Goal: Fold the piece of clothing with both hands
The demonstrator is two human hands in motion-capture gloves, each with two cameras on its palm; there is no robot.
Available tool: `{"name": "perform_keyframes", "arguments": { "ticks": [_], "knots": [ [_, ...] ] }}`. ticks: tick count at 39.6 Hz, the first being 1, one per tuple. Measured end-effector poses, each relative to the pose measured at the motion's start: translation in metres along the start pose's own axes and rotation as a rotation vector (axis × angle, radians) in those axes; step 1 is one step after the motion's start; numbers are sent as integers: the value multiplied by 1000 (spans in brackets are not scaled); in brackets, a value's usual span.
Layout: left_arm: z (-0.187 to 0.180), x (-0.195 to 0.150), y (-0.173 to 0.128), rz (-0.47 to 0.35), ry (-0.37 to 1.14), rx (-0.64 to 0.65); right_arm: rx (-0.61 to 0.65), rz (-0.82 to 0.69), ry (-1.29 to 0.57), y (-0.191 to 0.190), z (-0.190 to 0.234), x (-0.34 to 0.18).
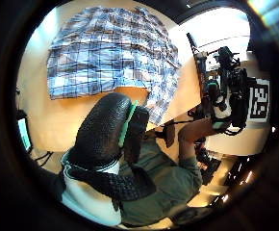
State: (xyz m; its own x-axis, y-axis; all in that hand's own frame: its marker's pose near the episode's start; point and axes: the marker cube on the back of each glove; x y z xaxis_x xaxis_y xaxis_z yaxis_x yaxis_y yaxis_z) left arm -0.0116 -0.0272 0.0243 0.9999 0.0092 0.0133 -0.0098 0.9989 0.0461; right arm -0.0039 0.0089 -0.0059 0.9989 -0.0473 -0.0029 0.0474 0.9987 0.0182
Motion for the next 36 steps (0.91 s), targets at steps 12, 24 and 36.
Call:
{"name": "perform_keyframes", "arguments": {
  "ticks": [12, 24, 36],
  "knots": [
    [-2, -9, -1, -20, 10, 23, -5, 40, 23, -11, 7, 36],
    [24, -20, -7, -29, -18, -72, -82, 86, 56, -19, 42, 74],
    [61, -34, -11, 7, -44, -264, -262, -18, 119, -22, 88, 84]
  ]
}}
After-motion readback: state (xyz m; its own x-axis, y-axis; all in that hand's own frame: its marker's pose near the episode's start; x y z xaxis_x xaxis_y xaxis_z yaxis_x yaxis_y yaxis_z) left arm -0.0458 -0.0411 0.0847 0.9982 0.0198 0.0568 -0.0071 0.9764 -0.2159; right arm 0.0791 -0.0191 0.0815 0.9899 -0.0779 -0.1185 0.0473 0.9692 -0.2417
